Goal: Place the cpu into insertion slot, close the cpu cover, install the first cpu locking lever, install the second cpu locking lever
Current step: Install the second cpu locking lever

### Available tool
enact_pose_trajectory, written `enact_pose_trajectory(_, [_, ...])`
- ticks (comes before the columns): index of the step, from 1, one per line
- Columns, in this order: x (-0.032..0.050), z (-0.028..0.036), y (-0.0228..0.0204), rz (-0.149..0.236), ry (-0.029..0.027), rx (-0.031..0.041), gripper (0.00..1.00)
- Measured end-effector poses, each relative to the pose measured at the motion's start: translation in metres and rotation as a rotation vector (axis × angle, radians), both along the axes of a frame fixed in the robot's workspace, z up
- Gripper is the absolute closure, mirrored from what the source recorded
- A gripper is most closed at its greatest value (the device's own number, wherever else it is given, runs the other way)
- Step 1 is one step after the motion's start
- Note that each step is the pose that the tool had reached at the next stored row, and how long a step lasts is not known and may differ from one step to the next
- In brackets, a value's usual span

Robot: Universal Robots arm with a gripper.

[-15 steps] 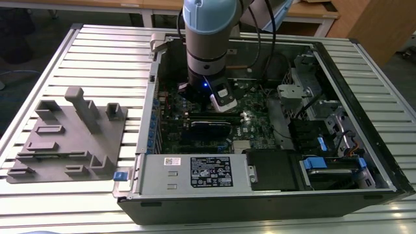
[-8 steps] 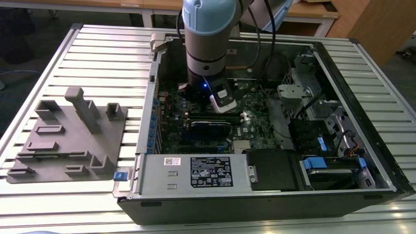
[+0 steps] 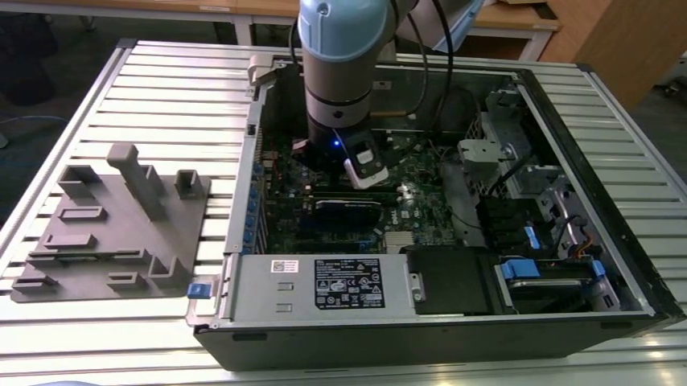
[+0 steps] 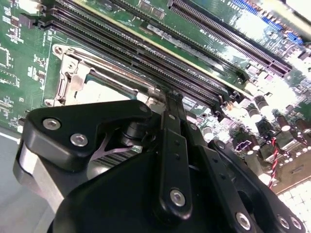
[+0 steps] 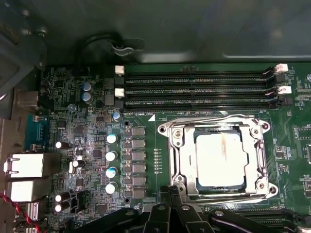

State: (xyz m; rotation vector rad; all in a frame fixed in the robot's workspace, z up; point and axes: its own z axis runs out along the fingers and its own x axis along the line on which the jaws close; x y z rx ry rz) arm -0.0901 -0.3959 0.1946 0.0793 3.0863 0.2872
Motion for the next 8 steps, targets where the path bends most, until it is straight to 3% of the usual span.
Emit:
enact_pose_trajectory(5, [-0.0003,-0.0001,-0.0003,0.000,-0.0003,0.0006,0.89])
enact_pose_trajectory(8, [-0.0003,0.0036,-0.0003,0.000,-0.0004,0.0009,0.89])
